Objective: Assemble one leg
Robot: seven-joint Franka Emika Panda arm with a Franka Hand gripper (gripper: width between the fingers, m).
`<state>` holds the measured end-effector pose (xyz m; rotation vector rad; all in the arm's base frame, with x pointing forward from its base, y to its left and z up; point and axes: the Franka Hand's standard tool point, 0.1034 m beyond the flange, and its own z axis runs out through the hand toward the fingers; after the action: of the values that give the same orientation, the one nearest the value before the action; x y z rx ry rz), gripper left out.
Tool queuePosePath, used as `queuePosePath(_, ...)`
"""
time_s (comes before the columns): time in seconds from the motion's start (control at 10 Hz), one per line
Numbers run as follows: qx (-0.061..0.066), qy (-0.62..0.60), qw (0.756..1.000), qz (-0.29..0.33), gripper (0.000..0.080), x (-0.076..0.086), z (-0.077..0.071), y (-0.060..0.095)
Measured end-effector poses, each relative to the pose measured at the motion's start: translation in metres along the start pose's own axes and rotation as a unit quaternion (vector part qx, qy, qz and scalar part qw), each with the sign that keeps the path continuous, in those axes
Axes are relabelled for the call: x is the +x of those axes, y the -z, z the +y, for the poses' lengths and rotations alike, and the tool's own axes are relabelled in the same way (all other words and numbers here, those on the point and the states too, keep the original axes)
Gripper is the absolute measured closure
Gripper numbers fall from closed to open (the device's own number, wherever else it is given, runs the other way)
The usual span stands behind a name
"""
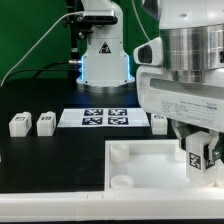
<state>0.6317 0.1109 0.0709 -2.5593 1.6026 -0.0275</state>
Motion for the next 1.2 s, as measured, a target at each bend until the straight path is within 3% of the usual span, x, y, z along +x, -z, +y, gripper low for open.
queuePosePath(0.1, 0.005, -0.125, 0.992, -0.003, 0.0509, -0.0012, 0.0010, -0.0005)
queuePosePath(0.3, 0.024, -0.335, 0.942, -0.014, 0.0508, -0.0056, 0.0011, -0.0020)
queuePosePath(0.4, 0.031, -0.403, 0.915, -0.021, 0.0508, -0.0068, 0.0001, -0.0025)
queuePosePath(0.5, 0.032, -0.406, 0.913, -0.019, 0.0508, -0.0073, -0.0003, -0.0025)
queuePosePath(0.6, 0.031, -0.391, 0.920, -0.019, 0.0426, -0.0075, 0.0001, -0.0032)
queuePosePath(0.7, 0.031, -0.372, 0.928, -0.018, 0.0290, -0.0077, 0.0004, -0.0038)
queuePosePath(0.8, 0.031, -0.362, 0.932, -0.017, 0.0290, -0.0079, 0.0005, -0.0041)
queuePosePath(0.9, 0.037, -0.261, 0.964, -0.012, 0.0175, -0.0060, -0.0004, -0.0036)
queuePosePath(1.0, 0.036, -0.165, 0.986, -0.009, 0.0158, -0.0054, 0.0001, -0.0036)
queuePosePath(1.2, 0.035, -0.033, 0.999, -0.004, 0.0151, -0.0063, 0.0001, -0.0038)
